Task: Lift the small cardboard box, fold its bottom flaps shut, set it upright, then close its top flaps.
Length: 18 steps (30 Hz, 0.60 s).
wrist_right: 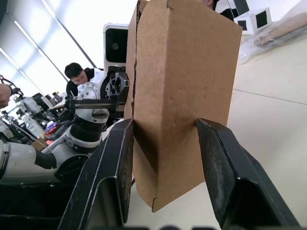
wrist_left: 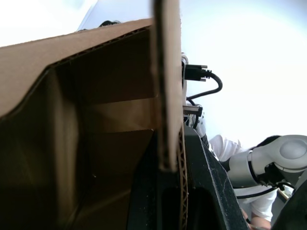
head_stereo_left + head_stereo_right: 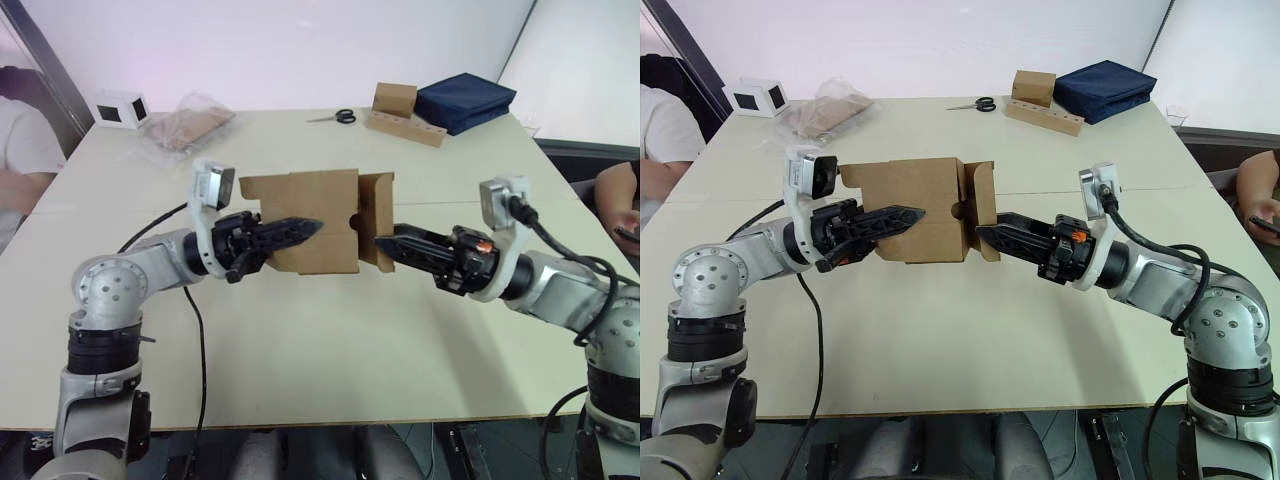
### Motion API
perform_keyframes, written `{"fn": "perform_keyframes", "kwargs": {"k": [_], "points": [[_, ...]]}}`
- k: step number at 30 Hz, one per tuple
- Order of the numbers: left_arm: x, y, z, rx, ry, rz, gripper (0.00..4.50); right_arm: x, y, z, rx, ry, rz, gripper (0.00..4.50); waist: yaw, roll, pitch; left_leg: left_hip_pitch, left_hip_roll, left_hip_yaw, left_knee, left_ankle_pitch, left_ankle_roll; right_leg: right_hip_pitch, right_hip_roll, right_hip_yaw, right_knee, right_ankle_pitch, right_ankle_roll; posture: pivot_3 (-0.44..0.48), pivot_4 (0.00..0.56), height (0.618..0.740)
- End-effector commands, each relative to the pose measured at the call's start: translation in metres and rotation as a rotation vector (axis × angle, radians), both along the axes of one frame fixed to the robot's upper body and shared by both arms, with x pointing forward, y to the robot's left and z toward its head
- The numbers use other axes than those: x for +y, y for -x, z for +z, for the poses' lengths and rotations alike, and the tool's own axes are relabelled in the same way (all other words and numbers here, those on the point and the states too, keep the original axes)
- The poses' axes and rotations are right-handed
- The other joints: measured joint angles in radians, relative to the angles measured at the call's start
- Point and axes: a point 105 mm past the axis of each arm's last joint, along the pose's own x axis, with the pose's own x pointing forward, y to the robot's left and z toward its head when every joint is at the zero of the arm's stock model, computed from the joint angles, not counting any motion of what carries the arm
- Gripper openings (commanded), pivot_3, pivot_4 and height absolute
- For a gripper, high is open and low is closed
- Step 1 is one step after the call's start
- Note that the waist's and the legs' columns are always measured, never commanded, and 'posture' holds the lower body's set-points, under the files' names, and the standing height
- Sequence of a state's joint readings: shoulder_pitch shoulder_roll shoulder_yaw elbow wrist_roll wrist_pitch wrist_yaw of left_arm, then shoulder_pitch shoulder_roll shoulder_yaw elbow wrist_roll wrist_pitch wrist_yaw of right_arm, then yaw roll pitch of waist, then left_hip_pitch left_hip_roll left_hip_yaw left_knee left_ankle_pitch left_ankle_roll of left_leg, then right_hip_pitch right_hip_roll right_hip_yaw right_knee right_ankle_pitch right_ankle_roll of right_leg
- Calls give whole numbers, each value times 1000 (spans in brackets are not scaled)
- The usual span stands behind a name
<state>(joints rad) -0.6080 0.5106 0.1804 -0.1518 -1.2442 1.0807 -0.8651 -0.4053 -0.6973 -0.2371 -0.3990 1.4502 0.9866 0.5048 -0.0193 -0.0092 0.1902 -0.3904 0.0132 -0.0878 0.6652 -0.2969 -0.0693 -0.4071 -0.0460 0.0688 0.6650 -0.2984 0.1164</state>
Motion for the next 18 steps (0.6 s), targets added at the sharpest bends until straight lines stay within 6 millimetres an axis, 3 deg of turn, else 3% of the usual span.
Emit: {"fn": "perform_keyframes", "kwargs": {"k": [1, 12, 18], "points": [[2, 1, 5, -34, 13, 13, 0, 2, 8, 16, -55, -30, 25, 2027, 0, 0, 0, 0, 0, 0, 0, 0, 0, 0, 0, 0, 0, 0, 0, 0, 150, 740], [4, -2, -1, -32, -2, 31, 0, -2, 10, 25, -27, -80, 18, 2027, 0, 0, 0, 0, 0, 0, 0, 0, 0, 0, 0, 0, 0, 0, 0, 0, 150, 740], [4, -3, 2, -37, 7, 28, 0, 1, 7, 20, -11, -73, 4, 2027, 0, 0, 0, 0, 0, 0, 0, 0, 0, 0, 0, 0, 0, 0, 0, 0, 150, 740]]}}
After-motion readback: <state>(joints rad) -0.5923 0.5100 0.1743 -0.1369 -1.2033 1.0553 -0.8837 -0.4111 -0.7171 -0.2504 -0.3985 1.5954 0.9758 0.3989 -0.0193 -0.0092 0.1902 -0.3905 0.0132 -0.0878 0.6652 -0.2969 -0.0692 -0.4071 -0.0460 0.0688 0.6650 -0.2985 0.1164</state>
